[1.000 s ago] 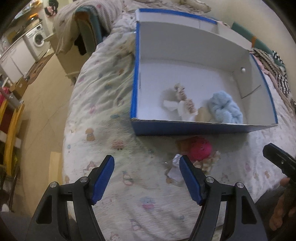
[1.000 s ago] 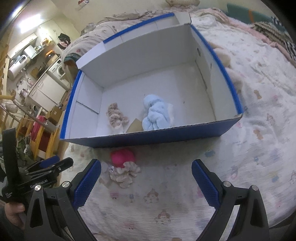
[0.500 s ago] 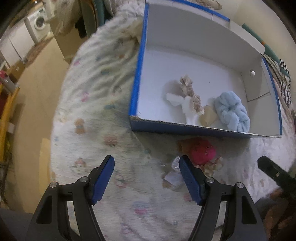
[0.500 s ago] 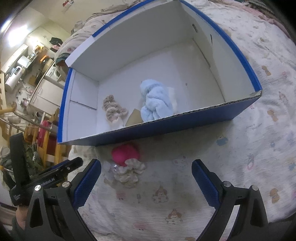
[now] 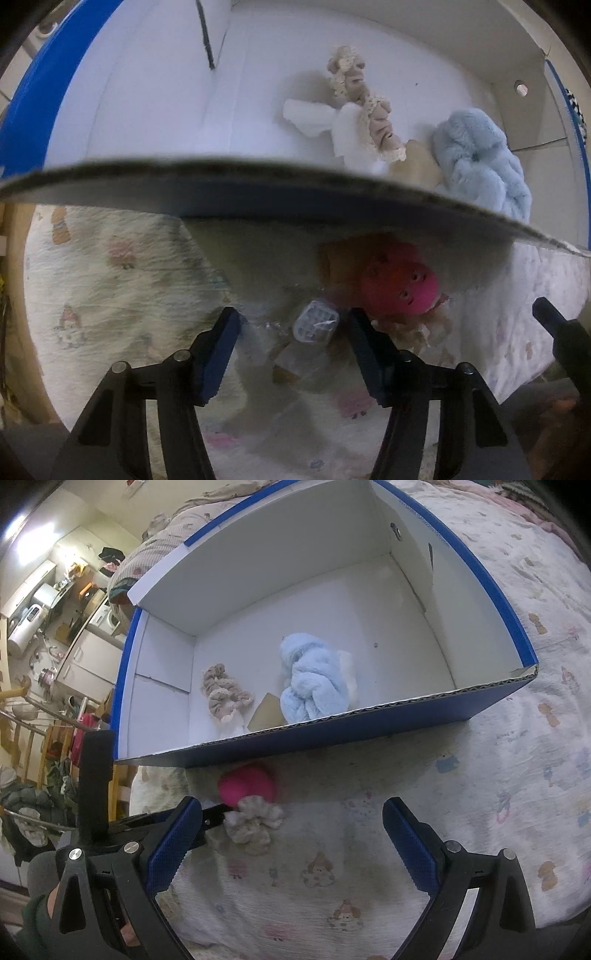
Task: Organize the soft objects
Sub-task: 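Grasp the clear plastic bag with the left gripper while the right gripper grasps the cream lace scrunchie, then lift the plastic bag with the left gripper while the right gripper lifts the cream scrunchie over the box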
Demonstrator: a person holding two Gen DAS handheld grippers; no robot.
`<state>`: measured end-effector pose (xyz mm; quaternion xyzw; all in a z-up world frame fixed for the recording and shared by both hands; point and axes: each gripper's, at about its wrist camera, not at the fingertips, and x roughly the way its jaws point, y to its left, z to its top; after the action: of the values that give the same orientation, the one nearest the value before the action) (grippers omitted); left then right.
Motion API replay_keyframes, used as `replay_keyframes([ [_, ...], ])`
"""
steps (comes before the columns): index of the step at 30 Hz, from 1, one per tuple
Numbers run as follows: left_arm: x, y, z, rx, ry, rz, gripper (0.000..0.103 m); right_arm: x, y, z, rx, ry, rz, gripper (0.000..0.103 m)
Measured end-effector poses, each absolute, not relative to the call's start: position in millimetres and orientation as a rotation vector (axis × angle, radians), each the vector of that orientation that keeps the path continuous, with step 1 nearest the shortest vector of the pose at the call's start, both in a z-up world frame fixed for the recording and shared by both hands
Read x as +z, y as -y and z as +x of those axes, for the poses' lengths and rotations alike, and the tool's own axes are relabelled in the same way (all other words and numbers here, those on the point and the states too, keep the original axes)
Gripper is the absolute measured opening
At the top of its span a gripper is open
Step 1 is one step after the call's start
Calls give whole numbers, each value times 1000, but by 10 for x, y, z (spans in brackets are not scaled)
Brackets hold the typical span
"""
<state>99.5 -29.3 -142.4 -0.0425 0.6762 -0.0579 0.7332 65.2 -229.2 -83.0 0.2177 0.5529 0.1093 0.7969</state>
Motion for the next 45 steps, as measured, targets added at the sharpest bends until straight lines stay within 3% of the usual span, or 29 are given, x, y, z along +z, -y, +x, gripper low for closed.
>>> replay_keyframes([
  [1,-1425,311,1000,-128,-1483,-95,37,-830,2287,655,234,-1187,468,103],
  [2,-1421,326,1005,-136,-1483,-98,25,-827,2285,656,235,-1187,468,103],
  [14,-1024,175,896,-143,-1387,-107,24,-980,2151,662,236,-1266,390,103],
  [27,-721,-127,642,-75,-1270,-36,24,-1268,1241,720,359,-1338,39,102],
  [28,-716,-125,621,-75,-1268,-34,24,-1273,1199,728,362,-1331,27,99],
  [30,-732,-126,630,-73,-1264,-30,24,-1286,1151,764,372,-1330,16,77],
  [31,-732,-113,627,-72,-1263,-29,24,-1303,1142,773,377,-1335,18,72],
  [33,-734,-105,630,-71,-1260,-24,24,-1339,1152,772,383,-1346,27,45],
  [35,-731,-90,631,-67,-1257,-12,24,-1340,1172,748,394,-1352,33,32],
  [38,-747,-61,640,-63,-1255,5,23,-1325,1224,724,431,-1361,66,19],
  [45,-797,-13,656,-53,-1258,34,24,-1200,1280,523,444,-1327,62,19],
])
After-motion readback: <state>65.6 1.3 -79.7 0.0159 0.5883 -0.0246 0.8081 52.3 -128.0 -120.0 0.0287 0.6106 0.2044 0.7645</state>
